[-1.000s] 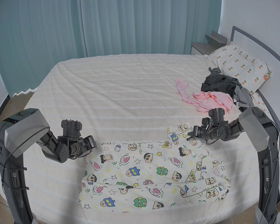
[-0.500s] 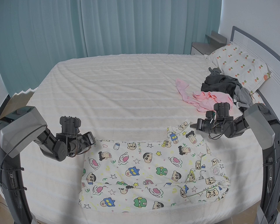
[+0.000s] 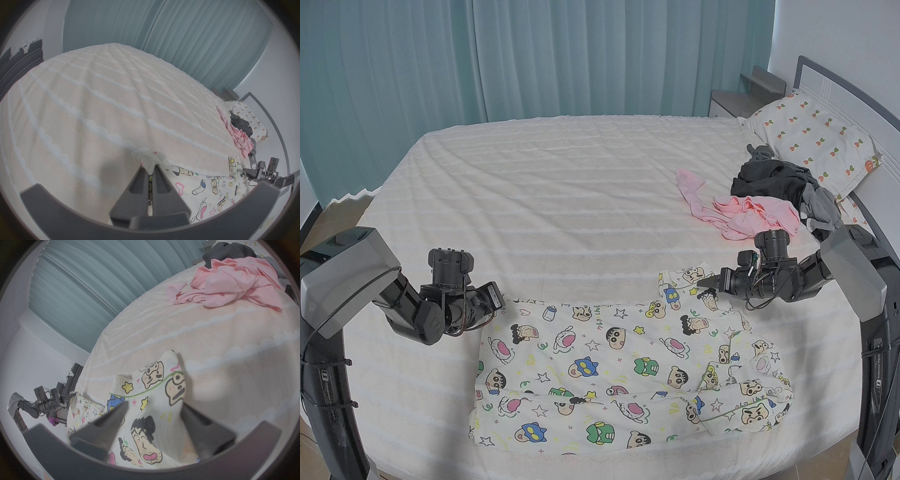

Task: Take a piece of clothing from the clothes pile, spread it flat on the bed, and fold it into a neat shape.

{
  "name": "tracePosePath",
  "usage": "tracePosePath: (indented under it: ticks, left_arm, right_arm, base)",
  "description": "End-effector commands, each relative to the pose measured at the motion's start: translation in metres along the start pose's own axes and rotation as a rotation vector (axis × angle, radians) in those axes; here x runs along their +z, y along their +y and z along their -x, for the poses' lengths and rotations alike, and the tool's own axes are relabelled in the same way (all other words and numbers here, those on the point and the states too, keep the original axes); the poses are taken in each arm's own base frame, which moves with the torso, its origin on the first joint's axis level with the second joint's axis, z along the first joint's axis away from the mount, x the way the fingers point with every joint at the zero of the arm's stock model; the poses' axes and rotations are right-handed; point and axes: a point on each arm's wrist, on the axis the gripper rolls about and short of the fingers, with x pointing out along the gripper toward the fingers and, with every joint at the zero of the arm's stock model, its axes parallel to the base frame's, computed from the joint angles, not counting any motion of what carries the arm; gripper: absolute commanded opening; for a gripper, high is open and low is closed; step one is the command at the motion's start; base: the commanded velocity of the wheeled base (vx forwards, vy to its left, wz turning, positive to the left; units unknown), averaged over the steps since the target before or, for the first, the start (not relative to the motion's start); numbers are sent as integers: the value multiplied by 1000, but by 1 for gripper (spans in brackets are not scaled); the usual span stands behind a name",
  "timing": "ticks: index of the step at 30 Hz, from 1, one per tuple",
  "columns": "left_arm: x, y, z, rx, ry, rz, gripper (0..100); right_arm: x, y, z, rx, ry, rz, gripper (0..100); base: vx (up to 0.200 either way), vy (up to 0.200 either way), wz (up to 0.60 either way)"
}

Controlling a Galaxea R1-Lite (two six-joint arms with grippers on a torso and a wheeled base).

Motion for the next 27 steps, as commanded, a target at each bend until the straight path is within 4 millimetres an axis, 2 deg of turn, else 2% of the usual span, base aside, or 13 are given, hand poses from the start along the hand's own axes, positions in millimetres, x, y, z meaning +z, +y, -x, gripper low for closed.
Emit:
tracePosePath:
  ticks: [1, 5, 11, 12, 21, 27]
  left_arm:
    - [-2, -1, 0, -1, 4, -2, 0]
    - [-3, -2, -1, -2, 6, -3, 0]
    - [-3, -1, -1, -2, 8, -3, 0]
    - [-3, -1, -1, -1, 9, -3, 0]
    - [-7, -2, 1, 4, 27, -7, 0]
    - [-2, -7, 6, -15, 6, -8, 0]
  right_arm:
    - [0, -1, -2, 0, 0, 1, 100]
    - [-2, 2, -4, 26, 13, 5, 100]
    - [-15, 13, -18, 61, 70, 6, 100]
    - [-15, 13, -20, 57, 87, -1, 0]
    - [-6, 11, -13, 33, 129, -37, 0]
    - [1, 7, 2, 85, 96, -45, 0]
  base:
    - [0, 0, 0]
    - [0, 0, 0]
    - [0, 0, 0]
    - [0, 0, 0]
    - [0, 0, 0]
    - [0, 0, 0]
